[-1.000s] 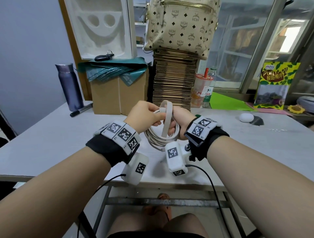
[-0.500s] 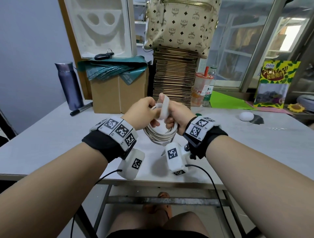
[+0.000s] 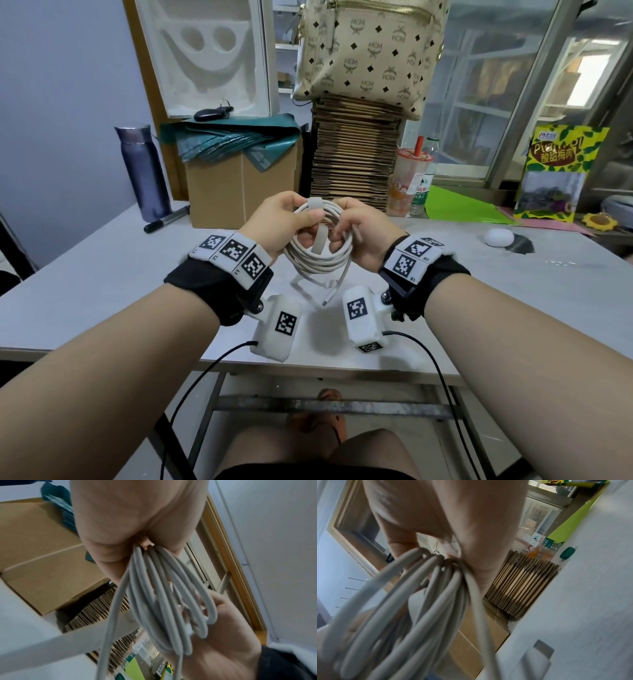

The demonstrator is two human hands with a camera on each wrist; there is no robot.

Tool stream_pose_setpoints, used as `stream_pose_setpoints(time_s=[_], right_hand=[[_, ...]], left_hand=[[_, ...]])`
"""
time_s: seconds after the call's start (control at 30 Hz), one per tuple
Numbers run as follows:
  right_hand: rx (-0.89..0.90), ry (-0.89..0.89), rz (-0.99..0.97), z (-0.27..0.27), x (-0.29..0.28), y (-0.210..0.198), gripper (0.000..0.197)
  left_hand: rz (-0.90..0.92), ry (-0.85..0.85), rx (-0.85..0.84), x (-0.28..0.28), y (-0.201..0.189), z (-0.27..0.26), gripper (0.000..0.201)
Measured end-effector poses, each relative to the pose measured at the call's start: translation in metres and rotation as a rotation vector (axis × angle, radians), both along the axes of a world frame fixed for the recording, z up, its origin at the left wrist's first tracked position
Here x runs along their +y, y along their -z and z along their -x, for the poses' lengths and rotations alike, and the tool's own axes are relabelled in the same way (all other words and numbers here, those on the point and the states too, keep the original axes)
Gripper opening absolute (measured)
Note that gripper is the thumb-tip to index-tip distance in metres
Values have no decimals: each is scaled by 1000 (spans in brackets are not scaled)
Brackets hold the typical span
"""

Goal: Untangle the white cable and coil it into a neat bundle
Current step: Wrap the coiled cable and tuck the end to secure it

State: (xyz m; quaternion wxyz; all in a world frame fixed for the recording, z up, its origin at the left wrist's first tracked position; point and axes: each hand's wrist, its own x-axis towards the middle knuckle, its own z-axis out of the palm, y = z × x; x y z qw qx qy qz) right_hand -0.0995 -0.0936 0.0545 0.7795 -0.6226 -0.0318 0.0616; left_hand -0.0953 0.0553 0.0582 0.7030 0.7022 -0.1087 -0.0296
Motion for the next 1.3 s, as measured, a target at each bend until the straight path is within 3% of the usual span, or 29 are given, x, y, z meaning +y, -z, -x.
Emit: stream_pose_setpoints(time_s=[0.13, 0.27, 0.5, 0.6, 0.67, 0.83, 1.0, 1.23, 1.3], right_hand=[[-54, -7, 142, -1, -1, 8, 42], [-62, -67, 137, -3, -2, 13, 39], [-4, -85, 79, 0, -2, 20, 41], [2, -57, 70, 0, 0, 22, 31], [13, -25, 100, -2, 0, 22, 20], [87, -30, 41, -1, 4, 16, 19], [220, -8, 78, 1, 4, 6, 37], [298, -37, 106, 5, 0, -4, 54], [345, -75, 122, 7, -1, -8, 54]], left_hand=[[127, 56, 78, -1, 1, 1, 10], [184, 87, 150, 3, 4, -3, 13], [-68, 94, 51, 4, 8, -1, 10], [-167, 69, -41, 1, 10, 1, 10], [-250, 39, -104, -3, 11, 2, 20], [-276, 64, -107, -8, 7, 5, 26], [-377, -2, -233, -13, 12, 7, 12], [-378, 83, -392, -12, 15, 12, 29], [-356, 36, -380, -15, 16, 14, 21]])
